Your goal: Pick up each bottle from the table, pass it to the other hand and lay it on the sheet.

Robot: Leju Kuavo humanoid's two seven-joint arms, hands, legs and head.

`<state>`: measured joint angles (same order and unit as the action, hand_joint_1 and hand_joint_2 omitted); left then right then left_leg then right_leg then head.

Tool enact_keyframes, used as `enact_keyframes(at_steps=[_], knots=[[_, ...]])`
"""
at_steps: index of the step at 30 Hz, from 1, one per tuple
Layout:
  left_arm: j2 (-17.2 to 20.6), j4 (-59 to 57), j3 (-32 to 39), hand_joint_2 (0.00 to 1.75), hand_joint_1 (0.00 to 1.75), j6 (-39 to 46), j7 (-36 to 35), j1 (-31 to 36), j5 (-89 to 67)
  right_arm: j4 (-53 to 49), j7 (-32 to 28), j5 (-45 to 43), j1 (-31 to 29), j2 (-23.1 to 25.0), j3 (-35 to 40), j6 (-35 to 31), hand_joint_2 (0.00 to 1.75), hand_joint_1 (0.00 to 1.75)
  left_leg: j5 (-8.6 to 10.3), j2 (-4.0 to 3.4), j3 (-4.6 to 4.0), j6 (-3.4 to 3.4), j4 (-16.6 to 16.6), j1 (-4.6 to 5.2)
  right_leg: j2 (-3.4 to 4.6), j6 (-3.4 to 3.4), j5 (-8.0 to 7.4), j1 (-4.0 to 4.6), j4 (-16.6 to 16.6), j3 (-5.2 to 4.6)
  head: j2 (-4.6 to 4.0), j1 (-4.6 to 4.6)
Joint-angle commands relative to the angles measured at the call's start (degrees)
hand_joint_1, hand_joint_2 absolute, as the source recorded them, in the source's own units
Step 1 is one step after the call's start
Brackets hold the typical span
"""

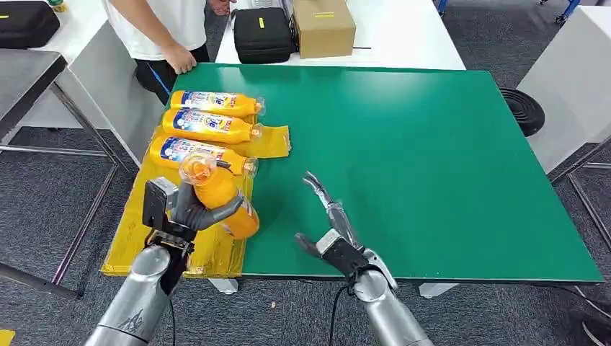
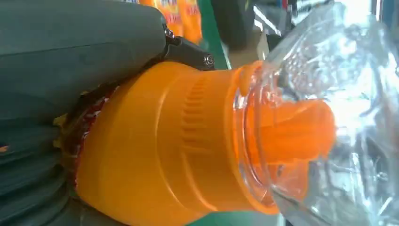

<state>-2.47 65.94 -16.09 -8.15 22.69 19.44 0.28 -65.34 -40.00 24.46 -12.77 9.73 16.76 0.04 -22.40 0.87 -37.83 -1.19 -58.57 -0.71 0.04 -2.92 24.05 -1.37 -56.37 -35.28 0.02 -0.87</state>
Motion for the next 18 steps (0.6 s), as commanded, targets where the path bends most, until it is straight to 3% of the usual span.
enact_keyframes(at_steps=[1,11,14,17,18], knots=[[3.1,-0.3,1.8,1.75,1.75,1.0,-0.6,3.7,-1.9,-8.7,0.4,-0.2,2.2,-1.9,-3.0,0.6,0.00,0.00,-0.04,0.01,0.08,0.01,0.0,-0.02,-0.07,0.10,0.05,0.04,0.0,0.11,0.00,0.02],[3.0,-0.3,1.8,1.75,1.75,1.1,-0.6,3.6,-2.0,-8.5,0.3,-0.1,2.3,-1.8,-2.9,0.5,0.00,0.00,-0.06,-0.02,0.13,0.02,0.0,-0.03,-0.03,0.12,0.05,0.04,0.0,0.16,0.00,0.00],[5.6,0.7,2.2,1.75,1.75,6.5,-0.7,7.1,-8.0,-10.6,0.3,-0.1,3.7,-2.2,-3.4,0.4,0.00,0.00,-0.16,-0.03,0.33,0.04,0.0,-0.04,-0.06,0.20,0.15,0.08,0.0,0.36,0.00,0.00],[8.1,3.5,3.5,1.75,1.75,8.5,-1.6,11.0,-11.6,-12.7,0.8,-0.5,5.5,-2.4,-4.4,0.7,0.00,0.00,-0.05,0.08,-0.02,0.04,-0.1,-0.10,-0.14,0.15,0.07,0.13,-0.1,0.05,0.00,0.00],[10.2,4.7,2.3,1.75,1.75,10.9,-4.0,13.6,-19.5,-13.4,1.2,-0.5,6.2,-2.4,-5.2,1.1,0.00,0.00,-0.10,0.07,0.10,0.05,-0.1,-0.10,-0.16,0.19,0.13,0.13,-0.1,0.17,0.00,0.02]])
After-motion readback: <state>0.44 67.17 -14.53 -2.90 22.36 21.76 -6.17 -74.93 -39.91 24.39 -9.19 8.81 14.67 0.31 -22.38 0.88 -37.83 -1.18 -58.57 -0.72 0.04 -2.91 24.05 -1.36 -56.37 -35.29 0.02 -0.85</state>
